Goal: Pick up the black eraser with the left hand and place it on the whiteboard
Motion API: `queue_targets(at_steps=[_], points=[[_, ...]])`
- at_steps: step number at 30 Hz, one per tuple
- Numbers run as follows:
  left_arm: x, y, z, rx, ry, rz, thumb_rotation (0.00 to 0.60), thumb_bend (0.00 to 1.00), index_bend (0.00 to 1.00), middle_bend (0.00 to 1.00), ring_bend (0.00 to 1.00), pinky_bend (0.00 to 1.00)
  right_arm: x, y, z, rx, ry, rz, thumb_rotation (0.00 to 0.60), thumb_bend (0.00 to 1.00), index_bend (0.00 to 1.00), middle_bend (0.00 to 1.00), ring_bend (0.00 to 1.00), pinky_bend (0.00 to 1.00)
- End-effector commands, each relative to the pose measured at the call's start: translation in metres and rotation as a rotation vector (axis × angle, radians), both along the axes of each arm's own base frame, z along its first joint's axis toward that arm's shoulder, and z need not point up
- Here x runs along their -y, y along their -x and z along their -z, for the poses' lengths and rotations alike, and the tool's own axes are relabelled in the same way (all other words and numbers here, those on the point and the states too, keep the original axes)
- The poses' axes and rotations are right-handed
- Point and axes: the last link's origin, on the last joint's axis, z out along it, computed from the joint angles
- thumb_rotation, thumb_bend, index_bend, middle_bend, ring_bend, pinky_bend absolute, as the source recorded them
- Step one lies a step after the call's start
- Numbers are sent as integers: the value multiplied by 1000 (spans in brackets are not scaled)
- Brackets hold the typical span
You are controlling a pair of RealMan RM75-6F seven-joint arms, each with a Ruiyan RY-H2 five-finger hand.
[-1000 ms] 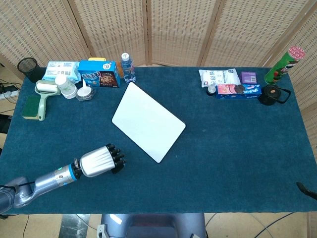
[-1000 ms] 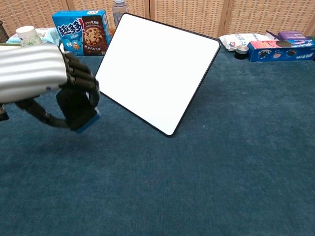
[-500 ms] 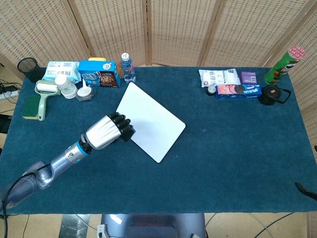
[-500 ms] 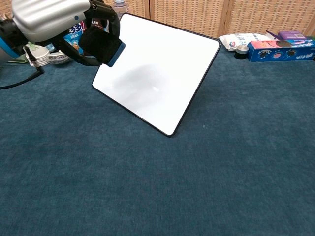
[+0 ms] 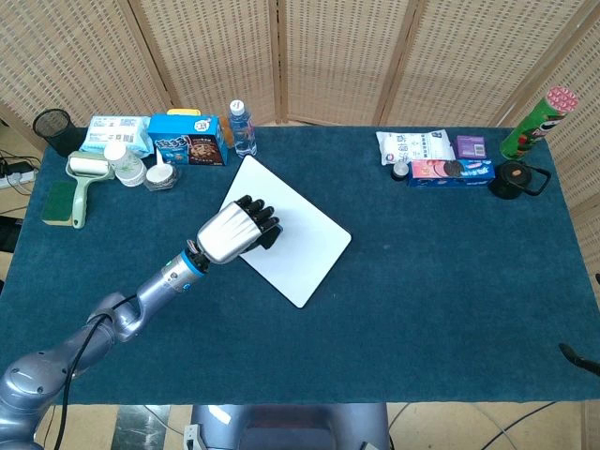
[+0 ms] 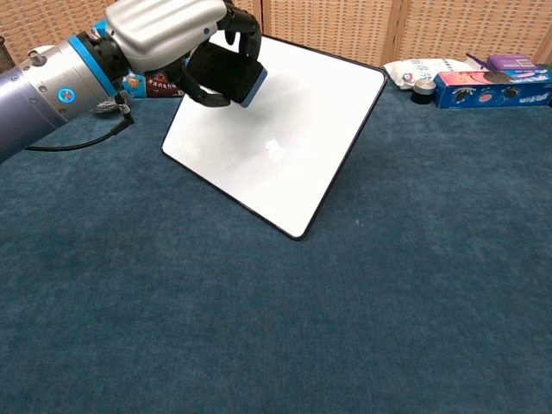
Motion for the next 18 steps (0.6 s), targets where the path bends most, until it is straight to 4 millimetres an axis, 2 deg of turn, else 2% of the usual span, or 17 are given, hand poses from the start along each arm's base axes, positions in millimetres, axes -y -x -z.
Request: queue_targets(at_steps=[1,8,12,15,18], points=[[-4,-6,7,2,-1,-11,600,243,480,491,410,504,0,0,0,2,0,1,600,0,45,0,27,0],[-10,-15,25,1,-3,-39,600,243,479,491,411,498,1,2,-1,9,-7,6,600,0,46,0,27,0],[-11,-14,30,-7,-23,-50,600,235,474,481,386,444,2,2,-1,11,-7,6,600,0,46,0,27,0],[-16,-10,36,-30,-38,-101,600,223,353,342,243,353,2,2,-1,12,-8,5,600,0,46,0,28,0],[-19,-8,40,-44,-44,-145,600,220,189,166,126,296,1,1,-1,11,-10,3,600,0,46,0,30,0]])
